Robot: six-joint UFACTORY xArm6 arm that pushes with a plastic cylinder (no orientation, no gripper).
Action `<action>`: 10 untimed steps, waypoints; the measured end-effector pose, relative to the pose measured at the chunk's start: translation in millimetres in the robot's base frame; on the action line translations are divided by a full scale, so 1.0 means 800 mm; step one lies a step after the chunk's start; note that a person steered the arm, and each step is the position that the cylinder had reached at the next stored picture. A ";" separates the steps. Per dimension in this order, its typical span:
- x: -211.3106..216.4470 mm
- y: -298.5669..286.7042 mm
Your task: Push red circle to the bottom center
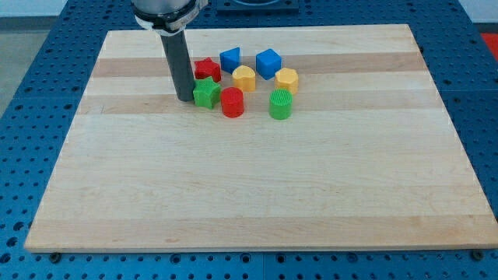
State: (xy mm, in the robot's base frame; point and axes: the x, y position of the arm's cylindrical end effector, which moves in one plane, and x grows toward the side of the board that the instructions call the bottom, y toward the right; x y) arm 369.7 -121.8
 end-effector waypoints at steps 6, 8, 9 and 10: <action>-0.023 0.061; 0.000 0.116; 0.005 0.146; 0.027 0.149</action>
State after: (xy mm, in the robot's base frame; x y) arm 391.6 -2.8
